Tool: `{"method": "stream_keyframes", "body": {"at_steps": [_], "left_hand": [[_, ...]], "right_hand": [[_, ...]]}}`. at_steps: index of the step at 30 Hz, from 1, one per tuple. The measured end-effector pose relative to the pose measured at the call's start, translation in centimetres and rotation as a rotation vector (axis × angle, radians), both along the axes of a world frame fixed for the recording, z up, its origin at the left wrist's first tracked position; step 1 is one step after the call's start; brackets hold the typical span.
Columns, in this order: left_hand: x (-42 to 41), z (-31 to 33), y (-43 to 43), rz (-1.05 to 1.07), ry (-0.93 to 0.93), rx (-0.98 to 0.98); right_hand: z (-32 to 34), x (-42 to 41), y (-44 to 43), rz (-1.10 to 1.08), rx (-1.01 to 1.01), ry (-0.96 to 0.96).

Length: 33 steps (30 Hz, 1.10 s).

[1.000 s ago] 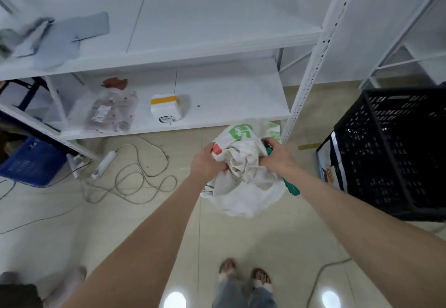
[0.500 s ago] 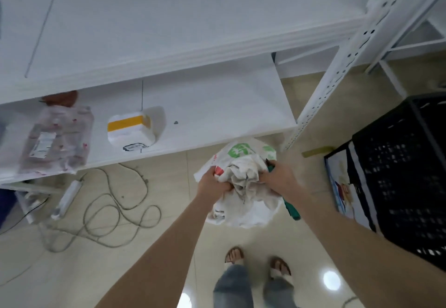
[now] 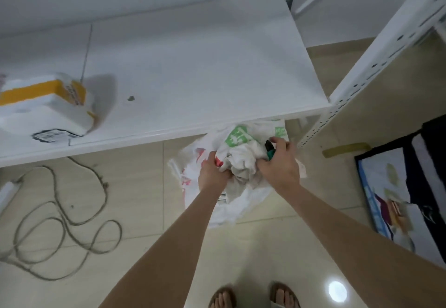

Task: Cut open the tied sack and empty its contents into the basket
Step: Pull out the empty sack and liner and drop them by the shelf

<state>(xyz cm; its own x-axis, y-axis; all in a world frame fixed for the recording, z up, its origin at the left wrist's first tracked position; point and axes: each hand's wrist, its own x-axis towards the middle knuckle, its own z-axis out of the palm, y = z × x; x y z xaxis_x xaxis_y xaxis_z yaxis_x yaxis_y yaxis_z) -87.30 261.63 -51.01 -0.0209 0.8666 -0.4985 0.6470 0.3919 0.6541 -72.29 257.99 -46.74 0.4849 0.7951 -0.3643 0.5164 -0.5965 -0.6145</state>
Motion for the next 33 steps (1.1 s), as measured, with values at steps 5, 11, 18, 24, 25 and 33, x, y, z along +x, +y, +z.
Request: {"method": "stream_keyframes", "body": {"at_steps": [5, 11, 18, 24, 25, 33], "left_hand": [[-0.7, -7.9, 2.1, 0.127, -0.045, 0.011], [-2.7, -13.8, 4.5, -0.073, 0.161, -0.011], [-6.3, -20.6, 5.4, -0.366, 0.337, -0.143], [-4.7, -25.3, 6.4, -0.304, 0.14, -0.183], [-4.6, -25.7, 6.8, -0.314, 0.144, -0.169], [-4.3, -25.4, 7.4, -0.439, 0.45, -0.13]], "right_hand": [[-5.5, 0.6, 1.1, 0.188, 0.175, -0.202], [-12.7, -1.9, 5.4, 0.699, -0.036, -0.34], [-21.4, -3.5, 8.2, 0.782, -0.262, -0.408], [-27.2, -2.0, 9.3, 0.723, -0.246, -0.454], [-27.9, -1.8, 9.4, 0.718, -0.249, -0.458], [-28.6, -1.7, 9.4, 0.711, -0.282, -0.376]]}}
